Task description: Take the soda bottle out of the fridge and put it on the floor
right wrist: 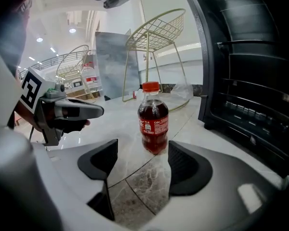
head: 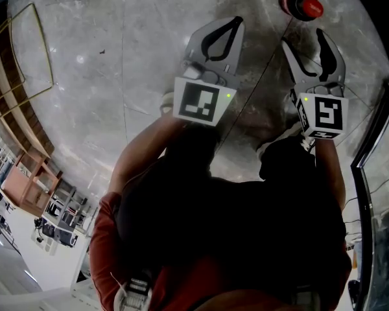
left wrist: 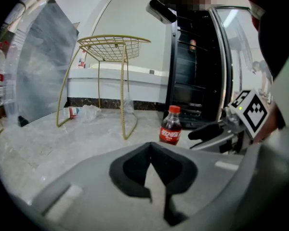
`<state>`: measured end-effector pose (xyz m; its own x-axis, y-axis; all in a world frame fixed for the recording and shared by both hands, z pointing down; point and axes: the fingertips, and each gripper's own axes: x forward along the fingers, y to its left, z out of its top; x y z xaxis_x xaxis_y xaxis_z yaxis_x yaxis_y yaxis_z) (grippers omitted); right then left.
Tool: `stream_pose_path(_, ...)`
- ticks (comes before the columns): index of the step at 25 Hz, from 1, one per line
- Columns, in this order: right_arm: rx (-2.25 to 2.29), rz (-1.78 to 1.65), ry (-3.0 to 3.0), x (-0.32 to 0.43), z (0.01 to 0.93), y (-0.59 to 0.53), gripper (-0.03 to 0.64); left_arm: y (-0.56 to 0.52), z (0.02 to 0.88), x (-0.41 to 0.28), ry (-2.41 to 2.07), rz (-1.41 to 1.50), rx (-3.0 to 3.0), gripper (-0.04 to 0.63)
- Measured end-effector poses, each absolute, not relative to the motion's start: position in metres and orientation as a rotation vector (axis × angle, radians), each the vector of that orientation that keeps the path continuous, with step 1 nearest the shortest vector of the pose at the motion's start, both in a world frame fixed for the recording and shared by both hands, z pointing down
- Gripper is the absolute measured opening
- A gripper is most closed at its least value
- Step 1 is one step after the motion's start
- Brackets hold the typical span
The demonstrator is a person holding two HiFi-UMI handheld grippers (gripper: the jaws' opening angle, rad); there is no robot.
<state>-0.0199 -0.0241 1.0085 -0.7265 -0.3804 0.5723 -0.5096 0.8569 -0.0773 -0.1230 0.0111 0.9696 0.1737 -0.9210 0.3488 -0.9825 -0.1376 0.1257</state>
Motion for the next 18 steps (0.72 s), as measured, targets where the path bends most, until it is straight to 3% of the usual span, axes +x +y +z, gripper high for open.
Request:
stream_pose_path(6, 0.631, 0.317, -2.473, -0.0224, 1.0076, -0.0206, 0.317, 0.0119, 0.9682, -0.1238, -1.813, 0.260, 2.126, 0.000)
stream_pose_path(18, 0.639, 0.334, -2.490, -0.0200, 1.0023, -0.0214, 0.120, 0.0130, 0.9692, -0.1200, -1.803, 0.271, 2.137, 0.000)
